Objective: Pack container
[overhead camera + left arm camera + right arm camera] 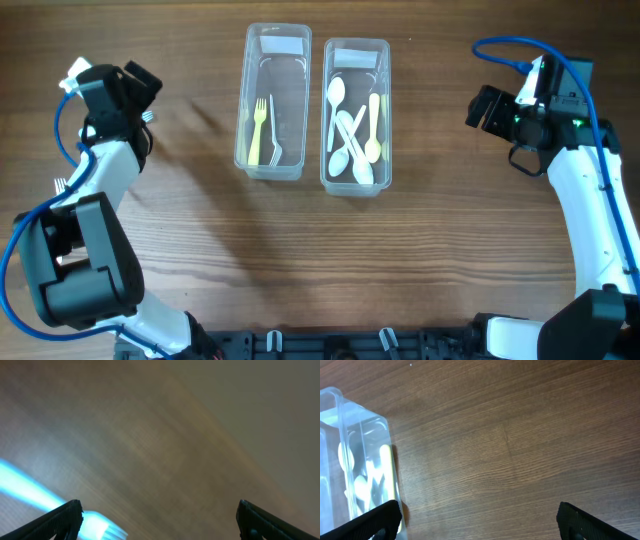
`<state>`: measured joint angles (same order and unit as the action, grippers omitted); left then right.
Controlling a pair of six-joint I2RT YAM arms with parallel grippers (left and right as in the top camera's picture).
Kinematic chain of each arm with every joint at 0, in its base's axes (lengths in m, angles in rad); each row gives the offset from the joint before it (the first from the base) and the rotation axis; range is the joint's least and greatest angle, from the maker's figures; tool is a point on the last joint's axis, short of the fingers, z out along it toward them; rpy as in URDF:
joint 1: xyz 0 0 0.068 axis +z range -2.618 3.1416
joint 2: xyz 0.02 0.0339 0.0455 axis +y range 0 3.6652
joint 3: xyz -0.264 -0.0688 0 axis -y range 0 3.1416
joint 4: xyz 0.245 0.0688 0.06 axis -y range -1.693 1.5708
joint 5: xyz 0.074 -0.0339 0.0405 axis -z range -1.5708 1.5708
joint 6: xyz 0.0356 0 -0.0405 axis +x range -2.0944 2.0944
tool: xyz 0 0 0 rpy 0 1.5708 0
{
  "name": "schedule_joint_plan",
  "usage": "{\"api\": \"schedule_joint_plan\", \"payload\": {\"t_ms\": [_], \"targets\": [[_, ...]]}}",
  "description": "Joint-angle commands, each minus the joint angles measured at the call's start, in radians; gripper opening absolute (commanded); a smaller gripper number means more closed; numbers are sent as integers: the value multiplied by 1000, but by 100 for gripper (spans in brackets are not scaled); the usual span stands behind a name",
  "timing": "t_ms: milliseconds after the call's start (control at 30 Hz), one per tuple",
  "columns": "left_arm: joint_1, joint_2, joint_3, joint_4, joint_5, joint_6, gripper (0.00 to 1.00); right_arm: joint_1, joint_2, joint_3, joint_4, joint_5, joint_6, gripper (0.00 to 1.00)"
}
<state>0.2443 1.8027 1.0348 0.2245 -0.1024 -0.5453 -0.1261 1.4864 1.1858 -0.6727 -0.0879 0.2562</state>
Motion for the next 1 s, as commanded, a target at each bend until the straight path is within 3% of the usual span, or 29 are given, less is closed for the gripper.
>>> {"api": "schedule_joint_plan", "payload": {"t_ms": [0,500,700,967], "targets": [[8,44,0,61,20,-13,100,-2,-9,10,3,13,-18,100],[8,304,0,323,47,-13,99,-2,-9,10,3,13,-18,100],[8,315,0,247,53,-18,100,-2,-9,10,3,13,-18,100],[9,314,0,-45,54,-203,99,-2,-9,10,3,13,-18,100]]}}
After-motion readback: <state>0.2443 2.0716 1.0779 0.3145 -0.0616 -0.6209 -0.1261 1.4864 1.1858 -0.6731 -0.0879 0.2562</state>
